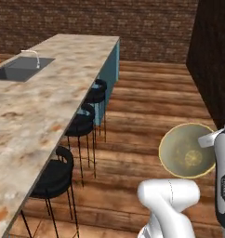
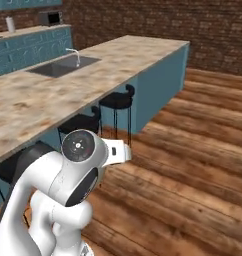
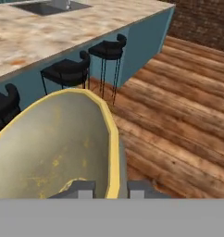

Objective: Pick up the bowls from the cabinet and place each bowl in front of a stool on the dining counter.

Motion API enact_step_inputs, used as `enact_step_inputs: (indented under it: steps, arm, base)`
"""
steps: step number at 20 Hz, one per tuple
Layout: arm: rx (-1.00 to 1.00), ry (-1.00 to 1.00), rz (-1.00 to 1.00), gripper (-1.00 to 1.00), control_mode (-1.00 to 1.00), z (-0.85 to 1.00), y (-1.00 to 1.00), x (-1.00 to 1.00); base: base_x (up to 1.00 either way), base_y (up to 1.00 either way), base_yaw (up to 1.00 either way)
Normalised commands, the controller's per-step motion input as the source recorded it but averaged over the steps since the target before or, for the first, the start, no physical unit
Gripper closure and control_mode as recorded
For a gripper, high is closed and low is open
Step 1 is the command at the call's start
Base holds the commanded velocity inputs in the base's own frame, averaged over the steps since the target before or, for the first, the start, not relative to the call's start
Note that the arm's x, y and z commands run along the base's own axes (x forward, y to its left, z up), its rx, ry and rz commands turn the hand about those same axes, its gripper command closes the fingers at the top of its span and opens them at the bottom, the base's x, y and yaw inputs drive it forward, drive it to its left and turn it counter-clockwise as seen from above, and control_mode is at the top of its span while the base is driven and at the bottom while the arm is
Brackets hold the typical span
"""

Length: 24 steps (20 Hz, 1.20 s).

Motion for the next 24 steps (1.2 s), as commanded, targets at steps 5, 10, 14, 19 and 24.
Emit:
enact_step_inputs:
  steps: [5, 10, 14, 19, 24]
  arm:
    - [0.0, 0.0, 0.0, 1.0, 1.0, 0.0, 0.0, 0.0]
    - [0.0, 0.0, 0.0, 1.0, 1.0, 0.0, 0.0, 0.0]
    - [0.0, 0.0, 0.0, 1.0, 1.0, 0.0, 0.0, 0.0]
    - [0.0, 0.0, 0.0, 1.0, 1.0, 0.0, 0.0, 0.0]
    - [0.0, 0.0, 0.0, 1.0, 1.0, 0.0, 0.0, 0.0]
  base:
    - [0.81, -0.76, 0.57]
    - [0.82, -0.88, 0.56]
    - [0.84, -0.81, 0.55]
    - [0.76, -0.78, 0.54]
    - [0.78, -0.64, 0.51]
